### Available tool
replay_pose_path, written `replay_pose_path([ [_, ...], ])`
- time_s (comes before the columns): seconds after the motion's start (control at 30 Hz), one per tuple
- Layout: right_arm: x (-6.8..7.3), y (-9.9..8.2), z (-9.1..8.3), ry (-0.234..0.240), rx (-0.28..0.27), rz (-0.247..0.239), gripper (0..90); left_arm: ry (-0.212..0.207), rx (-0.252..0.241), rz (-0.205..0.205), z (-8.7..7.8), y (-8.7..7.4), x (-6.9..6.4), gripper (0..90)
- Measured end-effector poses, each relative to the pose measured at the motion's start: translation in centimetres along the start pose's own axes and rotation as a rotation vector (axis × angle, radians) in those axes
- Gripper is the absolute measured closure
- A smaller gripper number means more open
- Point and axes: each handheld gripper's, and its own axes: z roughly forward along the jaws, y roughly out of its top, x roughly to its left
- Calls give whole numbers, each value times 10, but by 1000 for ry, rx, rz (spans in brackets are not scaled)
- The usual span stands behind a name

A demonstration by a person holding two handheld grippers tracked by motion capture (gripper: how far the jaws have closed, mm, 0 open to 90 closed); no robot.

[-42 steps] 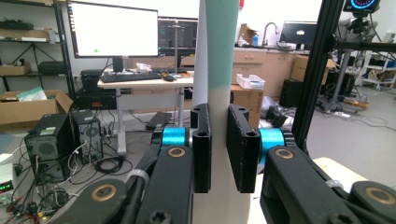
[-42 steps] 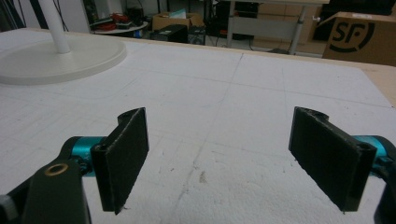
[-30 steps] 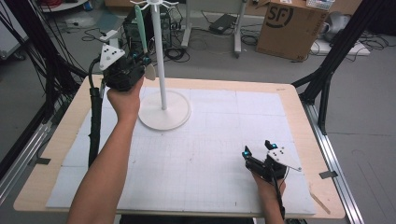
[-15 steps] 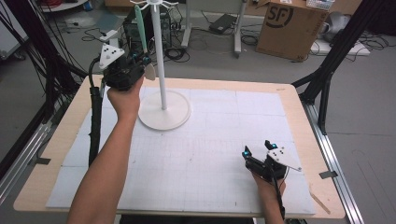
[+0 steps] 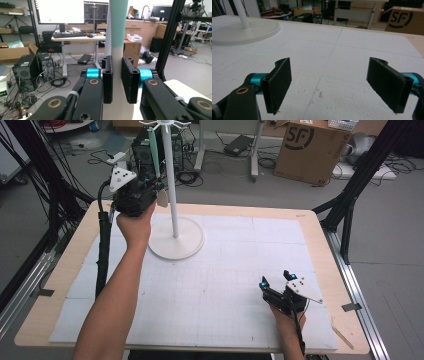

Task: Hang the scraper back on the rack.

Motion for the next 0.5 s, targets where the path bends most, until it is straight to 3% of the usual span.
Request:
replay_pose_path([
  [0.1,0,0,0,-1,-1,0,191,-8,0,-10,-1,0,2,632],
  [0.2,0,0,0,-1,0,-2,191,-13,2,-16,-2,-2,4,568],
  [0.47,0,0,0,-1,0,-2,191,-22,1,24,-6,-10,3,423],
  [0.5,0,0,0,-1,-1,0,191,-29,3,47,-8,-12,2,407],
])
